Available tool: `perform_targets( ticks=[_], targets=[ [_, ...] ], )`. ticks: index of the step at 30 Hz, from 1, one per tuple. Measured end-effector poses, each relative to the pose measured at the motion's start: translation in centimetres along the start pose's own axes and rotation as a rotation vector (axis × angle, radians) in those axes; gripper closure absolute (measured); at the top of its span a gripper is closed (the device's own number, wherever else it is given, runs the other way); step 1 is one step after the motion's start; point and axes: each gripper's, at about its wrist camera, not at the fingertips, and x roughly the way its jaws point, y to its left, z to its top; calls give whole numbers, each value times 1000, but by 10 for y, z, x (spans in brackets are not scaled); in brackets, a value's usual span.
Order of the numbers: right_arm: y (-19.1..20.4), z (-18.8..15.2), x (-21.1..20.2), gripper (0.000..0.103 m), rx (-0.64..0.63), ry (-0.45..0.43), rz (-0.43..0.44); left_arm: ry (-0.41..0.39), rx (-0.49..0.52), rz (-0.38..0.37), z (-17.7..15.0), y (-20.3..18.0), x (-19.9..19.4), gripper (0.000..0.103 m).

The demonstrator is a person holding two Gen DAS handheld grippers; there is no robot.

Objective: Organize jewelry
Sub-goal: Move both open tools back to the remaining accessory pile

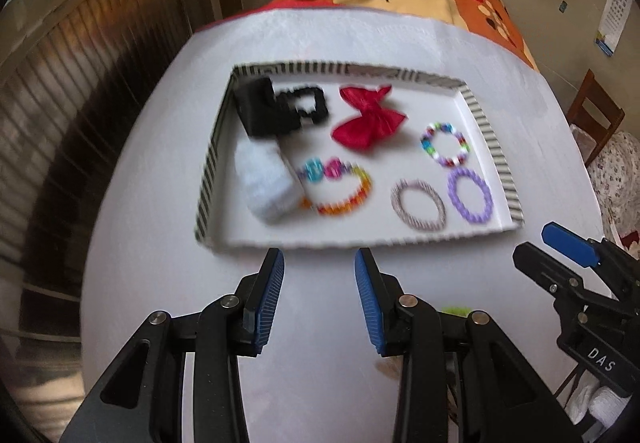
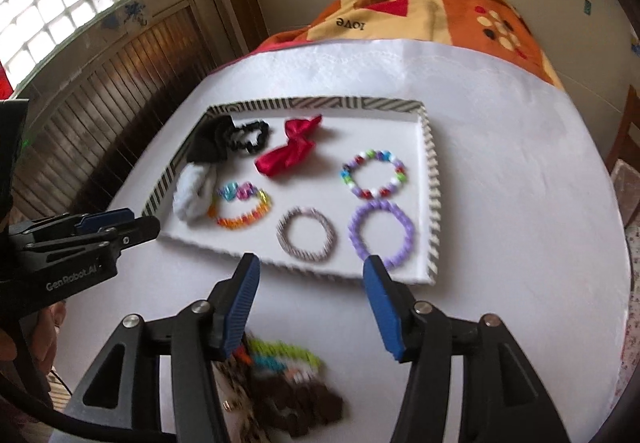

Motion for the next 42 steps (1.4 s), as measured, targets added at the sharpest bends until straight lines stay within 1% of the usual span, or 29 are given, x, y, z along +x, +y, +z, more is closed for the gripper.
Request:
perform_targets(
  ticks=[5,12,14,17,24,28,33,36,42],
  targets=[
    [-13,-21,-16,46,-1,6,-8,32,-20,-24,-26,-12,-2,87],
    [-33,-43,-32,46,6,17,1,67,-77,-39,-53,-10,-11,87],
    [-36,-49,-34,46,2,27,0,76,-80,-35,-60,-12,-12,87],
    [-40,-60,-38,46,3,36,10,58,-78,-7,-70,-17,-17,87],
    [-41,-75,-38,44,-19,61,29,87,-99,-23,-88,-25,-18,87],
    [-43,-80,-34,44,-28,81,38,119,-139,-90,-95,-31,-14,87],
    [-48,-85,-29,44,-25,98,46,162,-168,-136,-100,-42,2,87],
    [-48,-89,-25,44,-28,113,46,175,-177,-129,-101,-47,13,87],
    [-44,-99,-13,44,-37,153,44,168,-210,-100,-93,-48,32,87]
  ],
)
